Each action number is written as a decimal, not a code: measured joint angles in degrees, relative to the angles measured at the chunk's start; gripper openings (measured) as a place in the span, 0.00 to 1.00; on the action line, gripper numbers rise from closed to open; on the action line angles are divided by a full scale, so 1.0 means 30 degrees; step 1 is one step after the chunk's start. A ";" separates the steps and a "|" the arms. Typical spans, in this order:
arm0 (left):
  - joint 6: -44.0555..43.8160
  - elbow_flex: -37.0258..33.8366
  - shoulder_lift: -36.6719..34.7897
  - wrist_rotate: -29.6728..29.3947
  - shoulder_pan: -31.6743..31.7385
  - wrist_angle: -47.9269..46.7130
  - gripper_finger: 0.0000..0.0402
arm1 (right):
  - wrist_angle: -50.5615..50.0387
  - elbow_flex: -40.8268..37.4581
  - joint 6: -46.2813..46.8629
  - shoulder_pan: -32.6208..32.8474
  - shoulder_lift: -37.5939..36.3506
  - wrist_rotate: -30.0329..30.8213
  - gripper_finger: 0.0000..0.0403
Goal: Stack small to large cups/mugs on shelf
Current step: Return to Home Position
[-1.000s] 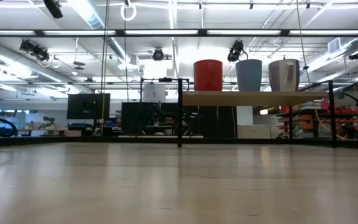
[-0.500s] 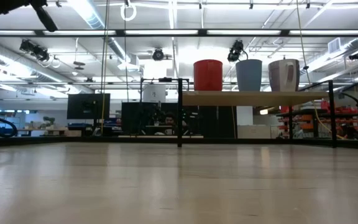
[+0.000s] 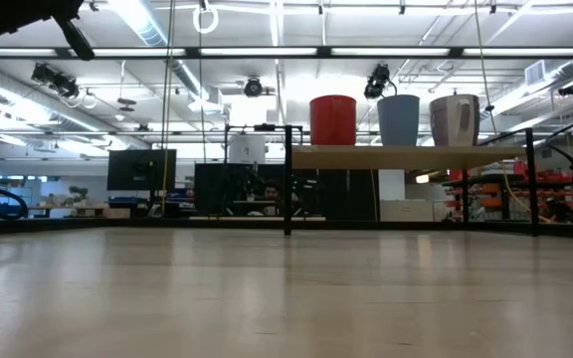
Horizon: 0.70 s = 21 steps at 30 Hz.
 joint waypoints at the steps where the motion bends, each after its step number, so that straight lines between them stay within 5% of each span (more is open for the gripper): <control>1: -0.0007 -0.0002 0.0000 -0.0004 0.0004 -0.0015 0.07 | -0.0004 0.0000 -0.0244 0.0000 0.0000 0.0259 0.03; 14: 0.0021 0.0001 0.0000 0.0582 0.0000 -0.0066 0.09 | 0.0521 -0.2086 0.1844 0.0000 -0.0007 -0.0119 0.03; 21: -0.0078 0.0001 0.0036 0.1730 -0.0007 -0.0941 0.07 | 0.0862 -0.3206 0.3919 0.0000 -0.0007 -0.2416 0.03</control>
